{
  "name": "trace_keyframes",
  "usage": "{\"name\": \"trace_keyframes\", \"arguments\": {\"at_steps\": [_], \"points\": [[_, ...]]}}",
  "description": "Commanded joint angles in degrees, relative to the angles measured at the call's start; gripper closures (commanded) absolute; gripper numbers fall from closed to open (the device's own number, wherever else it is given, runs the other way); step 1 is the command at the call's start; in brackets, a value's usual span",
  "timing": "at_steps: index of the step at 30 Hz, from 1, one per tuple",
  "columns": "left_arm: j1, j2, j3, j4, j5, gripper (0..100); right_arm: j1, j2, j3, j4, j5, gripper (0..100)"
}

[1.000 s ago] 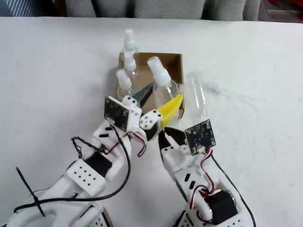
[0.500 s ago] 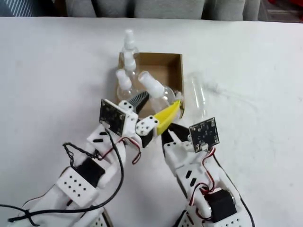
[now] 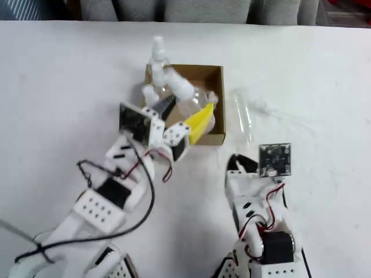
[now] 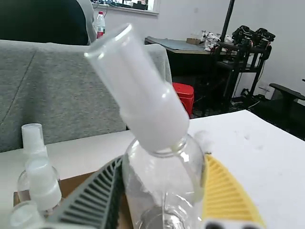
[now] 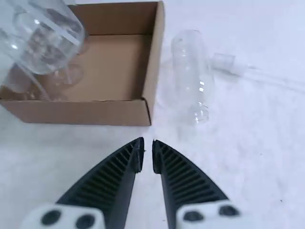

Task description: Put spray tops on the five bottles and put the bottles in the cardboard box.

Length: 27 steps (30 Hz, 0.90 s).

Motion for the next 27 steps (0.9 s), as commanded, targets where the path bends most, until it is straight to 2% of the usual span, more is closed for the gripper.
{"name": "trace_keyframes", "arguments": {"at_steps": [1, 7, 11, 16, 21, 27], "points": [[-0.9, 11.2, -10.4, -6.0, 0.4, 98, 7.3, 0.1, 1.9, -0.1, 0.0, 98.1], [-1.1, 26.4, -20.5, -11.0, 0.3, 98, 13.8, 0.0, 5.8, -2.5, 0.2, 98.1], [-1.1, 35.2, -27.3, -11.0, 0.3, 98, 16.1, 0.1, 6.3, -2.5, 4.8, 98.1], [-1.4, 44.6, -34.6, -11.1, -0.4, 98, 16.1, 0.1, 7.6, -2.8, 5.6, 98.1], [-1.8, 52.4, -39.6, -11.1, -7.8, 98, 16.0, 0.1, 7.6, -2.8, 5.6, 98.1], [-3.4, 60.0, -45.3, -11.2, -8.3, 98, 16.0, 0.1, 7.6, -2.8, 5.6, 98.1]]}}
